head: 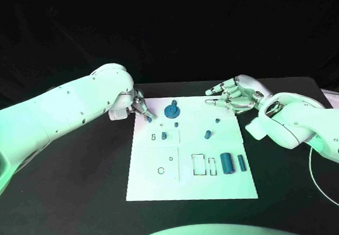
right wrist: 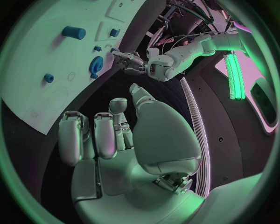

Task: Assemble the parts on the task board

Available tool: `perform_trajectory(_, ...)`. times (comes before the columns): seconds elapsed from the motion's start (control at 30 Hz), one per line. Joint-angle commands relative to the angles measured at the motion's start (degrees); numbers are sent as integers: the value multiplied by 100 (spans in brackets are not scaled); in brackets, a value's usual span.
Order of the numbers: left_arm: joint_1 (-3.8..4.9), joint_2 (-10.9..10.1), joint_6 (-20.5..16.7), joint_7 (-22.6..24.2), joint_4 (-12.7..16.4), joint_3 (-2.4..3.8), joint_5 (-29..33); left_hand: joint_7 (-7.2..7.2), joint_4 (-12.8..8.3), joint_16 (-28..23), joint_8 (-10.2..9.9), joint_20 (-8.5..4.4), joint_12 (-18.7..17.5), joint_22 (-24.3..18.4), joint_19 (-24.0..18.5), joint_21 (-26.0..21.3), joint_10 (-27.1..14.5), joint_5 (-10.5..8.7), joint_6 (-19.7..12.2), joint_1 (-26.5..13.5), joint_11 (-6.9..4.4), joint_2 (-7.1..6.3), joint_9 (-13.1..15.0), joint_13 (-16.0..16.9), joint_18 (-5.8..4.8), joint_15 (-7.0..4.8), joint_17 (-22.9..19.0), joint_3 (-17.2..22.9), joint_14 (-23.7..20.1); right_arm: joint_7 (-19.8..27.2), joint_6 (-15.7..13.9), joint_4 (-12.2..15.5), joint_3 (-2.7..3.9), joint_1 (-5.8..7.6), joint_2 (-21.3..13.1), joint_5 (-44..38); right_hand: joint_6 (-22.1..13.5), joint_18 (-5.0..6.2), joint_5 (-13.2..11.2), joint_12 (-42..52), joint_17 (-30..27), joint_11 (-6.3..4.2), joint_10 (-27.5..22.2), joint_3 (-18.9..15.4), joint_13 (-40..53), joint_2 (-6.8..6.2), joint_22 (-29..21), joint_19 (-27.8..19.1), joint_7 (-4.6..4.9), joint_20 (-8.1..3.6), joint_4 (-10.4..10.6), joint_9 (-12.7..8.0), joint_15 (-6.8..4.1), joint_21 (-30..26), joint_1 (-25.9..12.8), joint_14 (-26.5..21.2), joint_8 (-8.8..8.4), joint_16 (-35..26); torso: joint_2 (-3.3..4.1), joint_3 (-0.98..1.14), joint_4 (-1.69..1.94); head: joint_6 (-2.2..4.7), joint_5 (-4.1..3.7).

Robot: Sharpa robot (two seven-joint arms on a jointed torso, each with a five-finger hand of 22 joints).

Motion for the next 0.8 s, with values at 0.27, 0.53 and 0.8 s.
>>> perform_trajectory(0.27, -24, 61, -169, 63, -35, 0, 121, -37, -403, 17, -45, -75, -78, 723, 223, -2, -48, 77, -175, 671, -33, 107, 3, -80, -41, -68, 1510, 797, 611, 49, 94, 4, 0, -16, 6, -10, 36, 108, 19, -19, 6, -9, -3, -34, 4, 67, 3, -25, -8, -5, 0, 6, 0, -33, 9, 241, 16, -32, 1, 1, 3, -8, 6)
perform_trajectory(0.53, -38, 23, -200, 110, -25, -8, 239, 35, -644, 17, 26, -28, -171, 731, 216, -33, -20, 277, -228, 370, 13, -576, 112, -179, -37, -5, 1510, 2595, 611, 69, 92, 17, 0, -26, 0, -3, 38, 107, 28, 4, 6, -9, 6, -39, 16, 73, 6, -21, -8, -5, 2, 6, -1, -32, 13, 242, 16, -32, -7, 8, 2, -19, -11)
perform_trajectory(0.8, -38, -257, -617, 350, 345, -40, 550, 25, -963, 17, 182, -30, -169, 765, 230, -27, 88, 744, -167, -125, 11, -972, 261, -220, -41, -13, 1510, 3559, 611, 86, 87, 31, -1, -30, -12, 12, 40, 106, 41, 15, 9, -10, 11, -41, 22, 77, 8, -19, -9, -5, 2, 6, -1, -32, 16, 243, 17, -31, -16, 5, 15, -13, -4)
